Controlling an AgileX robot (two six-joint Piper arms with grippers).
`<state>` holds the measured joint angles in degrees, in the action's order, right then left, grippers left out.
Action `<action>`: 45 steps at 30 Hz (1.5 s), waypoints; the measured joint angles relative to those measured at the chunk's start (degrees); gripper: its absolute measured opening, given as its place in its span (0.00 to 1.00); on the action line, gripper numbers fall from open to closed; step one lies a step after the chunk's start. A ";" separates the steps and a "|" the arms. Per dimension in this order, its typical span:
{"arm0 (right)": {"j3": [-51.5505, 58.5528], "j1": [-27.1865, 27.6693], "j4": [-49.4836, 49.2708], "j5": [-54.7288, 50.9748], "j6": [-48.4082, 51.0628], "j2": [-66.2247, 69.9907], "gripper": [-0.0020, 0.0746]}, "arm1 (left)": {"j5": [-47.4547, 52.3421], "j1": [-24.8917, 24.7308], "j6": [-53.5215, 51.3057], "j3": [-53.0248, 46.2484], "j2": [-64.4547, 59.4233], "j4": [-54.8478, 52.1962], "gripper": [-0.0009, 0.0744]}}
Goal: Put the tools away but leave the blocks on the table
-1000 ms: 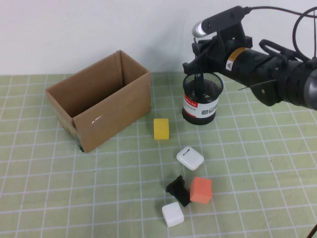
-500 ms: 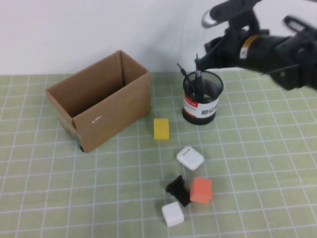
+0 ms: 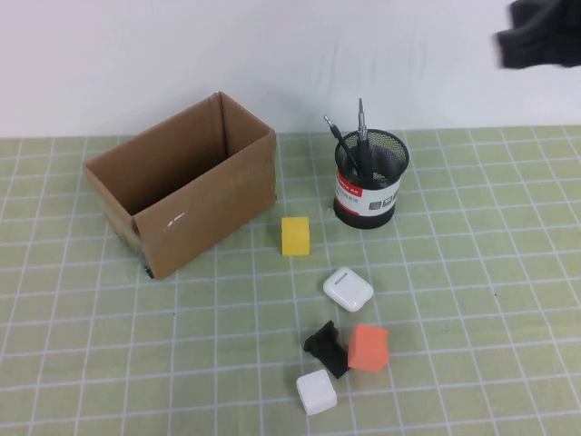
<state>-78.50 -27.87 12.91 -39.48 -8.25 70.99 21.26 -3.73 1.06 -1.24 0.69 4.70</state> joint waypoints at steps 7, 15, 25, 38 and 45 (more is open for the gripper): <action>0.00 -0.01 1.08 -3.93 0.00 -9.16 0.02 | 0.00 0.00 0.00 0.00 0.00 0.00 0.01; 0.00 -0.01 2.60 -4.40 0.00 -9.98 0.01 | 0.00 0.00 0.00 0.00 0.00 0.00 0.01; 0.00 4.48 2.71 -4.75 0.00 -14.58 0.02 | 0.00 0.00 0.00 0.00 0.00 0.00 0.01; 26.79 21.88 5.72 13.05 0.16 -41.69 0.01 | 0.00 0.00 0.00 0.00 0.00 0.00 0.01; 56.31 24.50 5.72 21.44 -4.06 -60.45 0.01 | 0.00 0.00 0.00 0.00 0.00 0.00 0.01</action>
<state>-22.19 -3.36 18.63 -18.04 -12.31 10.54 21.26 -3.73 1.06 -1.24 0.69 4.70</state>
